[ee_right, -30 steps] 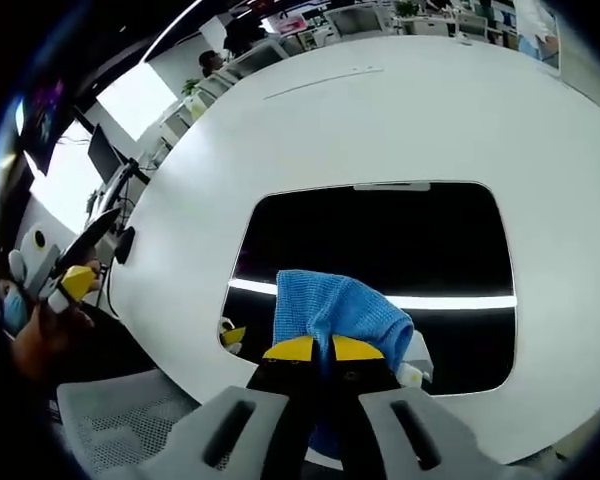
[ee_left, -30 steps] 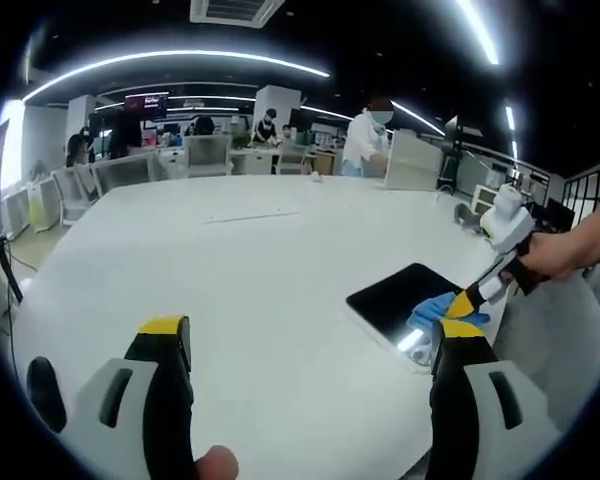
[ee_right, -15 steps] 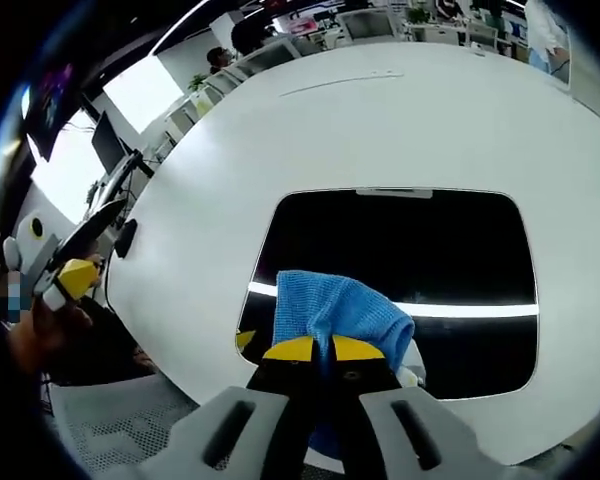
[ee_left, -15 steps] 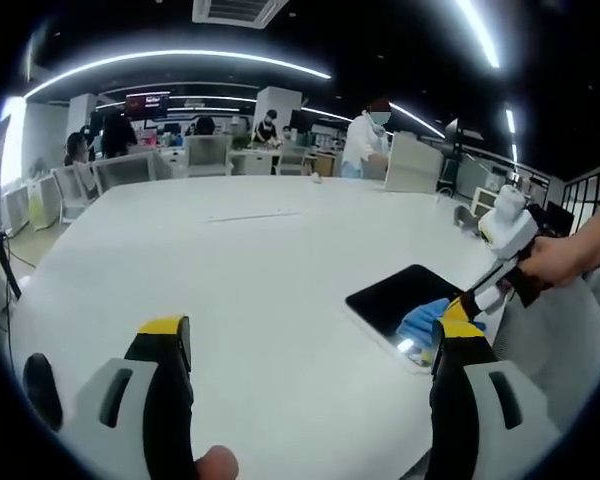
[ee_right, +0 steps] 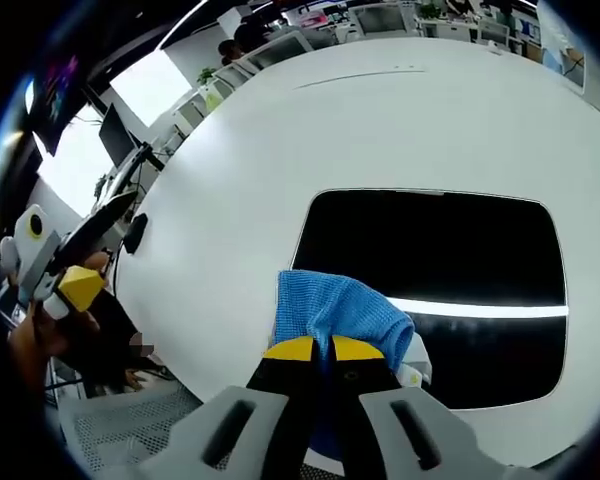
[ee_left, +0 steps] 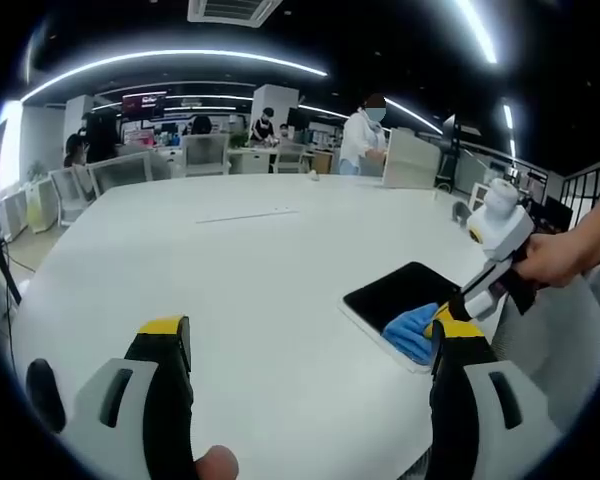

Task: Wipe the mirror surface with the cleaning cloth until all visible marks leave the cleaned area.

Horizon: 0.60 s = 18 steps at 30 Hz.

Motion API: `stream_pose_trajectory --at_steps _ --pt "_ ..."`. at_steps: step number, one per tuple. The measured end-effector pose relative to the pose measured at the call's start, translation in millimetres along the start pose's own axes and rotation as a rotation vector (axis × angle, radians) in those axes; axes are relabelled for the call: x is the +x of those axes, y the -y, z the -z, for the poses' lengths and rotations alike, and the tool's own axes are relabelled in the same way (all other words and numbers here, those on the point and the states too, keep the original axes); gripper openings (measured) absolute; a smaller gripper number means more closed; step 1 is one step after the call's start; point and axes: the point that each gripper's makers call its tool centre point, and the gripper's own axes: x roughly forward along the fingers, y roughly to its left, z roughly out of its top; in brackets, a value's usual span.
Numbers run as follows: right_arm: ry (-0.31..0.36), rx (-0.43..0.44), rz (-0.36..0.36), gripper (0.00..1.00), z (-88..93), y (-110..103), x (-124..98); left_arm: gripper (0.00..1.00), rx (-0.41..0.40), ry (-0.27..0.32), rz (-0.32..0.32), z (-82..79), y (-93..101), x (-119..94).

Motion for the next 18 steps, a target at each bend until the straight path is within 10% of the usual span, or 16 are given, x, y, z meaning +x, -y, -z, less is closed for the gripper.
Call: stream_pose_trajectory --at_steps 18 --pt "-0.003 -0.024 -0.006 0.0 -0.5 -3 1 0.99 0.001 -0.004 0.012 4.2 -3.0 11"
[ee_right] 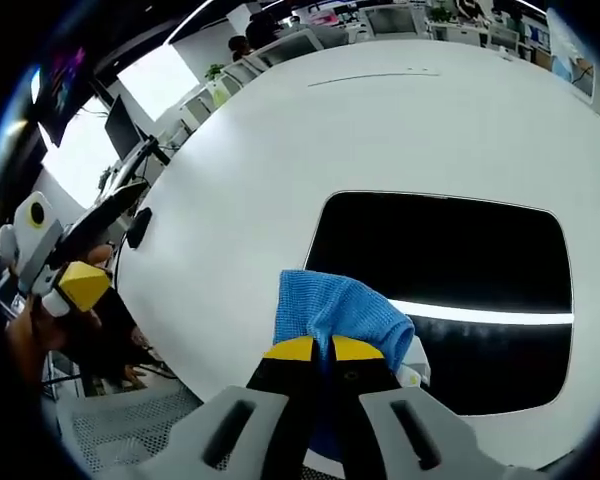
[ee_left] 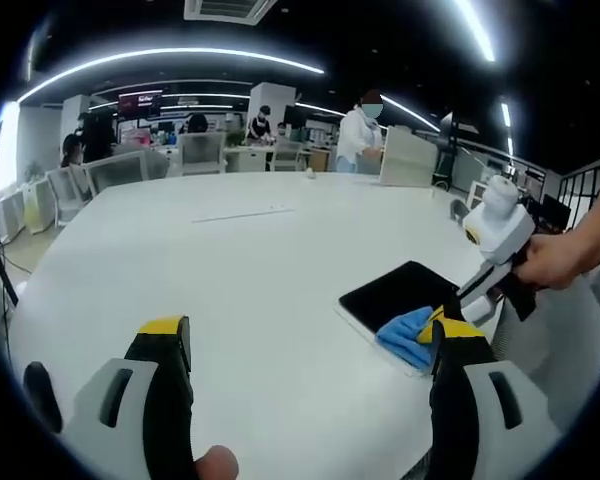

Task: Wipe the mirror surface with the cleaning cloth until all visible marks leave the cleaned area.

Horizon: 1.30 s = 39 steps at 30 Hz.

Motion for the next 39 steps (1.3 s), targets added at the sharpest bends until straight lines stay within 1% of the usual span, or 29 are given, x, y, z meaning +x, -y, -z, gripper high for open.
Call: stream_pose_trajectory --at_steps 3,6,12,15,18,22,39 --pt "0.0 0.001 0.0 0.0 0.0 0 0 0.99 0.0 0.001 0.0 -1.1 2.2 -1" --pt "0.005 0.012 0.002 0.0 0.1 0 0 0.99 0.0 -0.003 0.0 1.5 0.9 0" --pt "-0.001 -0.028 -0.007 0.0 0.2 -1 0 0.99 -0.003 -0.005 0.003 2.7 1.9 1" --pt "-0.004 -0.03 -0.001 0.0 0.2 -2 0 0.99 -0.002 -0.004 0.004 1.5 4.5 1" --pt "-0.004 -0.011 0.0 0.0 0.1 -1 0 0.99 -0.004 -0.001 0.004 0.4 5.3 2" --pt "-0.008 -0.014 0.003 0.0 -0.4 -1 0 0.99 -0.003 -0.004 0.003 0.9 6.6 1" --pt "-0.013 -0.087 0.026 0.0 -24.1 3 12 0.99 -0.003 -0.012 -0.008 -0.2 6.4 -4"
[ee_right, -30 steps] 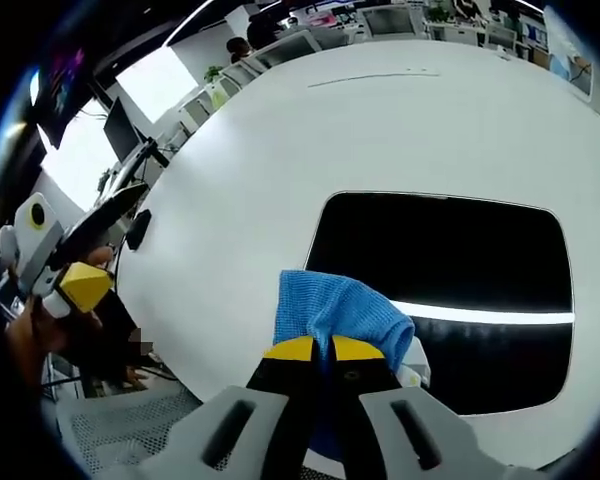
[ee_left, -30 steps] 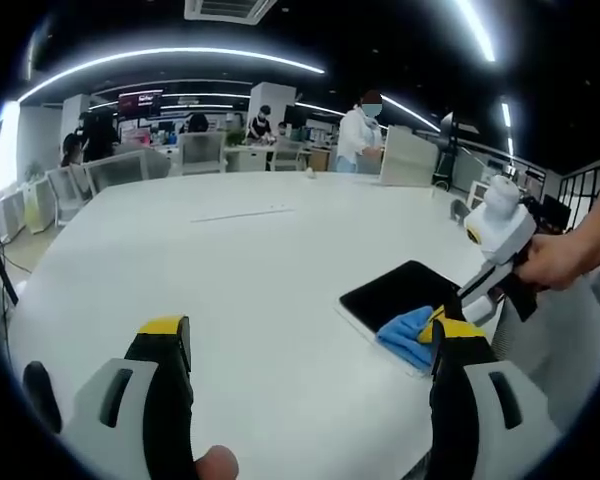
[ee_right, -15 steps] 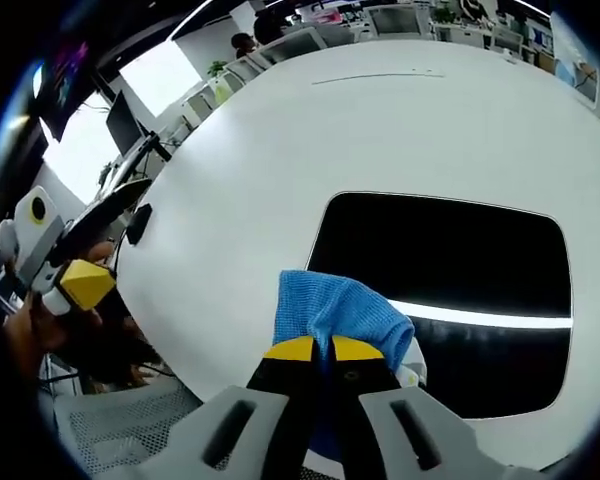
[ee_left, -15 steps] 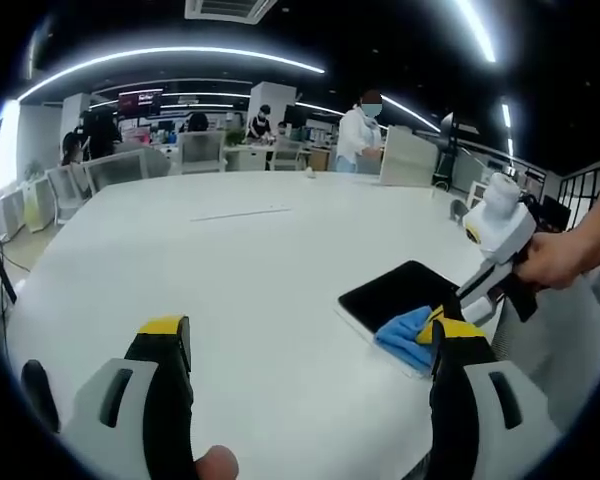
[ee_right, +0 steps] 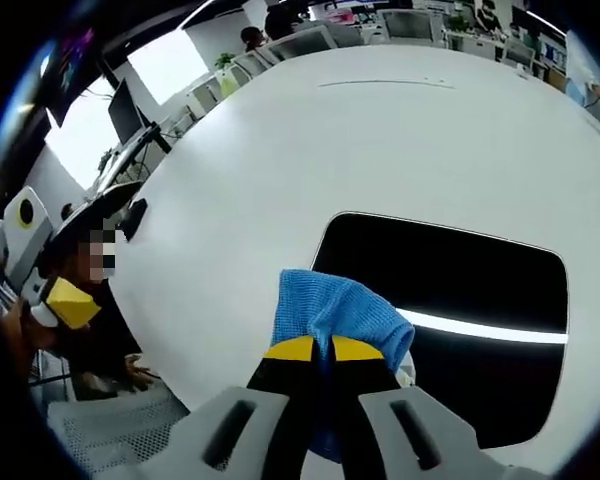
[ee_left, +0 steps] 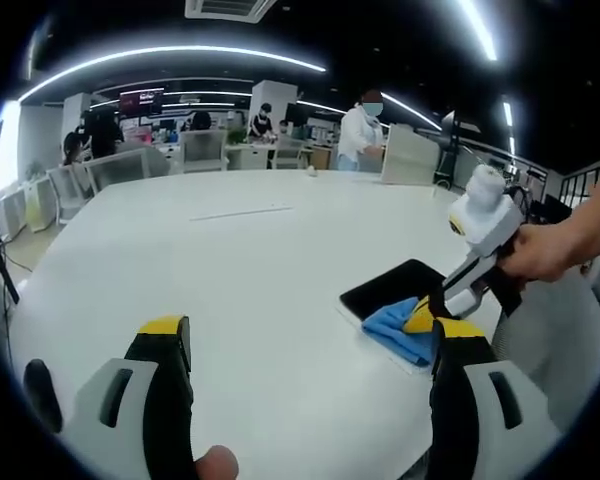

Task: Wipe the mirror surface with the cleaning cloth until all visible marks leave the cleaned area.

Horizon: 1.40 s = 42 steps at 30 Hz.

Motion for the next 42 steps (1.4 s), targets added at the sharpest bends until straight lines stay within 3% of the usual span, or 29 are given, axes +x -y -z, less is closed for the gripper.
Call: stream_pose_trajectory --at_steps 11,22,29,39,42 --pt "-0.003 -0.034 0.006 0.0 -20.0 7 10 0.99 -0.008 -0.004 -0.012 5.2 -9.3 -3" --pt "-0.015 -0.067 0.007 0.0 -37.2 10 19 0.99 -0.012 -0.006 -0.017 4.1 -6.6 -5" --pt "-0.017 -0.046 -0.001 0.0 -49.0 14 24 0.99 -0.021 -0.01 -0.022 0.8 -8.3 -2" --pt "-0.021 -0.104 0.005 0.0 -64.5 18 31 0.99 -0.021 -0.009 -0.025 1.9 -10.4 1" --pt "-0.023 -0.076 -0.003 0.0 -69.5 21 33 0.99 -0.02 -0.01 -0.025 1.7 -8.7 1"
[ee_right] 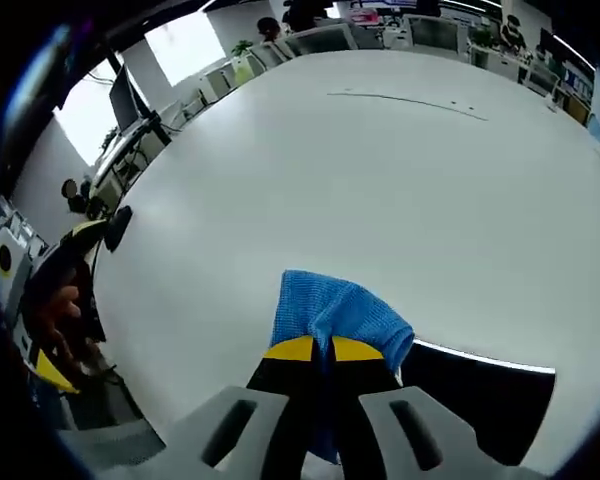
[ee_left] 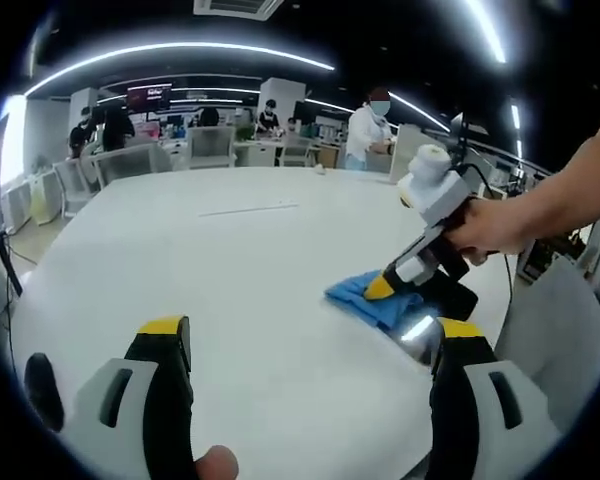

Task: Wipe the mirror surface with the cleaning cloth until all visible marks leave the cleaned area.

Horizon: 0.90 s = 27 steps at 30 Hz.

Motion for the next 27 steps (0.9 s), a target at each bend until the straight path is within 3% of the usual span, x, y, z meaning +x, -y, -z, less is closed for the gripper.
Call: stream_pose_trajectory --at_steps 12,23,27 --pt "0.005 0.021 -0.01 0.0 -5.1 0.5 3.6 0.99 -0.008 -0.005 0.003 3.6 4.0 -1.5" --pt "0.011 -0.021 -0.02 0.0 -4.7 0.8 2.4 0.99 -0.008 0.001 0.001 1.1 -0.4 1.0" --pt "0.011 0.019 -0.033 0.0 -2.8 5.9 0.4 0.99 -0.013 -0.015 0.0 4.8 -1.4 0.6"
